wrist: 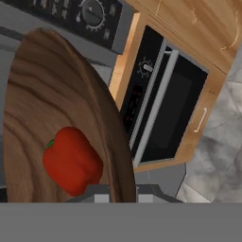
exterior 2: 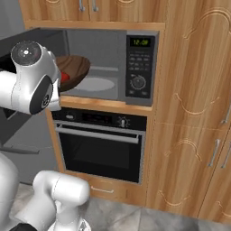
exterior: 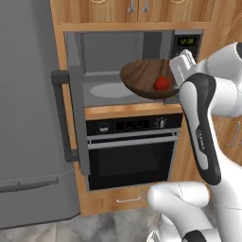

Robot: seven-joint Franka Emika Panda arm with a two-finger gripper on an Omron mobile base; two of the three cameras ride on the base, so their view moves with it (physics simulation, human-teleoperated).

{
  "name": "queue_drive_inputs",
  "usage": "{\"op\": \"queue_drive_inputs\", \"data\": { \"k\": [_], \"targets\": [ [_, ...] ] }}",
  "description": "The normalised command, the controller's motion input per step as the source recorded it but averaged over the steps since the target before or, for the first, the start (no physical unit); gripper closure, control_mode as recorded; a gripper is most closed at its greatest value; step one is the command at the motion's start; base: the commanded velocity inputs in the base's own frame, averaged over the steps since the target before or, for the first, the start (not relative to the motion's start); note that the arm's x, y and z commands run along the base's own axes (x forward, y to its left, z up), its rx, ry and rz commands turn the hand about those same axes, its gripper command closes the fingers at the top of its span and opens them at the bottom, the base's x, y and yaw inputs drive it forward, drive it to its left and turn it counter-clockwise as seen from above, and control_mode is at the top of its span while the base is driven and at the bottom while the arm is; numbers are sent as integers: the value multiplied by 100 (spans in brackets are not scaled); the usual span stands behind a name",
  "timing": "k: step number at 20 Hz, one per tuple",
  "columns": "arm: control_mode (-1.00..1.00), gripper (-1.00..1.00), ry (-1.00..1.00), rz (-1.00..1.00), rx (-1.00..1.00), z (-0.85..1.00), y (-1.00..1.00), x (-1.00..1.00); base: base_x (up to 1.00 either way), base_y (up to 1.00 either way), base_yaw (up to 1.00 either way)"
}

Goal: Pick the bell pepper from the sink and place it in the bowl. Then pick the bowl and place it in the microwave. Then close the microwave door and press the start button.

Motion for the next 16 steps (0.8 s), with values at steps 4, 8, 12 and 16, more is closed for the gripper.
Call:
{"op": "queue_drive_inputs", "data": {
  "k": [4,8,12,16],
  "targets": [
    [100,100,0,0,0,0,0,0,59,39,5],
    [100,100,0,0,0,0,0,0,24,7,0],
    [100,100,0,0,0,0,0,0,0,0,-18],
    [100,100,0,0,0,0,0,0,5,21,-19]
  ]
}}
